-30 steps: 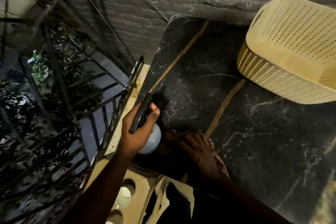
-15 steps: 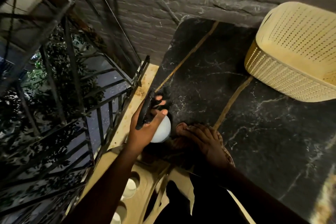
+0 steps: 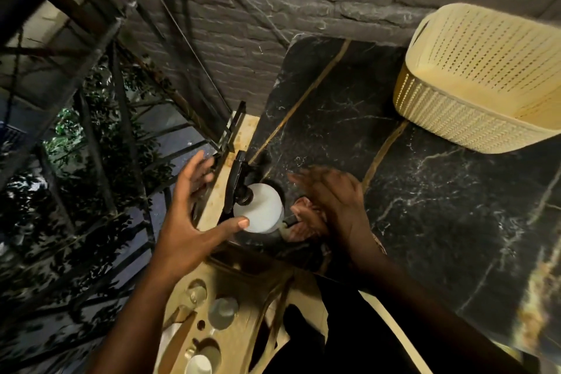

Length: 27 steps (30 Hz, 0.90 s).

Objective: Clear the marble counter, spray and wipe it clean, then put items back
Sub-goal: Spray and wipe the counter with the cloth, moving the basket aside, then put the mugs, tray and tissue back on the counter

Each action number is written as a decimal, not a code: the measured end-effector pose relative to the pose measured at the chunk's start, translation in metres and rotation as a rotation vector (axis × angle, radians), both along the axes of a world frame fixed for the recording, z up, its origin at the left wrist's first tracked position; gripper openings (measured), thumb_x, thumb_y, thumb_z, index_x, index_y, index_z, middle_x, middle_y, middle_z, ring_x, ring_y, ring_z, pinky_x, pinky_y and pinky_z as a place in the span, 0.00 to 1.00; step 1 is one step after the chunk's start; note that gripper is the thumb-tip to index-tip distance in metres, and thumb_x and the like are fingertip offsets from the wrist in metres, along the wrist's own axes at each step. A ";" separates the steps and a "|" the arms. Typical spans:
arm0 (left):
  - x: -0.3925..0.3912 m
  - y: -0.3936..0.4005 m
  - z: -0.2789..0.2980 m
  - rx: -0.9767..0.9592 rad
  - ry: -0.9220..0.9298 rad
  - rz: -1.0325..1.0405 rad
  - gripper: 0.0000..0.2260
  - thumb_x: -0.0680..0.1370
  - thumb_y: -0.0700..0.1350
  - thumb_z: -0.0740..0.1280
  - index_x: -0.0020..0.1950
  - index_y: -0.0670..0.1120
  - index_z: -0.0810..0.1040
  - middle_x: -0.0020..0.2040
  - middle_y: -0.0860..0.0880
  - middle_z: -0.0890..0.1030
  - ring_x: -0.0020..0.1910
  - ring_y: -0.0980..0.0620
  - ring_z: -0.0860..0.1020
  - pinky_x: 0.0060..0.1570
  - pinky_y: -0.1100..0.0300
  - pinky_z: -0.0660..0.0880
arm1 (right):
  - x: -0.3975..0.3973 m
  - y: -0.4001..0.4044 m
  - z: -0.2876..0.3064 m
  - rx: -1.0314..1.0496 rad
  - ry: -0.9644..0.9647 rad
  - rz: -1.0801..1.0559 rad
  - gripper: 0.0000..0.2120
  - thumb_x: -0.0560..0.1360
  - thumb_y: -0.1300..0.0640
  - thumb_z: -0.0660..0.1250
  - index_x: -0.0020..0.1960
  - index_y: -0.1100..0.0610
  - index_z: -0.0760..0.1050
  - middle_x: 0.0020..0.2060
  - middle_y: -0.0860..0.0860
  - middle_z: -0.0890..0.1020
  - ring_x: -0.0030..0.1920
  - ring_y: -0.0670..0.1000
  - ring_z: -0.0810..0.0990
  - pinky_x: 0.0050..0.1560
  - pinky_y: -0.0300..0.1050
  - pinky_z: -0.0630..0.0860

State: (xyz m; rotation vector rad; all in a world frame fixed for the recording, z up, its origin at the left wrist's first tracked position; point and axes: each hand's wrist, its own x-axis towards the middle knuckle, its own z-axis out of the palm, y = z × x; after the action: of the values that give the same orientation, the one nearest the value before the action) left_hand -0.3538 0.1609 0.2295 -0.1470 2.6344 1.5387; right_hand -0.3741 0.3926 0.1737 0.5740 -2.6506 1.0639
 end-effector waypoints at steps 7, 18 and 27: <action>-0.050 0.081 0.044 -0.018 0.315 -0.160 0.30 0.73 0.52 0.71 0.73 0.54 0.63 0.70 0.55 0.71 0.68 0.59 0.70 0.64 0.66 0.68 | -0.014 0.031 0.057 -0.110 0.072 -0.166 0.21 0.78 0.43 0.56 0.65 0.54 0.73 0.61 0.51 0.76 0.65 0.49 0.70 0.65 0.44 0.61; -0.190 0.240 0.006 -0.131 0.292 -0.372 0.28 0.73 0.56 0.68 0.72 0.58 0.64 0.69 0.54 0.71 0.64 0.59 0.72 0.64 0.55 0.72 | -0.084 0.216 0.043 -0.198 0.103 -0.709 0.18 0.76 0.50 0.65 0.62 0.58 0.75 0.58 0.54 0.77 0.60 0.49 0.73 0.60 0.40 0.68; -0.263 0.330 -0.024 -0.517 0.304 -0.372 0.32 0.77 0.53 0.65 0.77 0.49 0.56 0.74 0.47 0.63 0.72 0.48 0.61 0.69 0.53 0.62 | -0.126 0.292 0.002 -0.083 -0.077 -0.952 0.18 0.76 0.57 0.66 0.65 0.58 0.72 0.68 0.57 0.70 0.69 0.58 0.66 0.67 0.58 0.64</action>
State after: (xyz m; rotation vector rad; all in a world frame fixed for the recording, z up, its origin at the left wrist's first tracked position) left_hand -0.6171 0.4911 0.2051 0.5553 3.0034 0.8003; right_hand -0.5001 0.6843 0.1758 -0.7057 -2.4101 0.8565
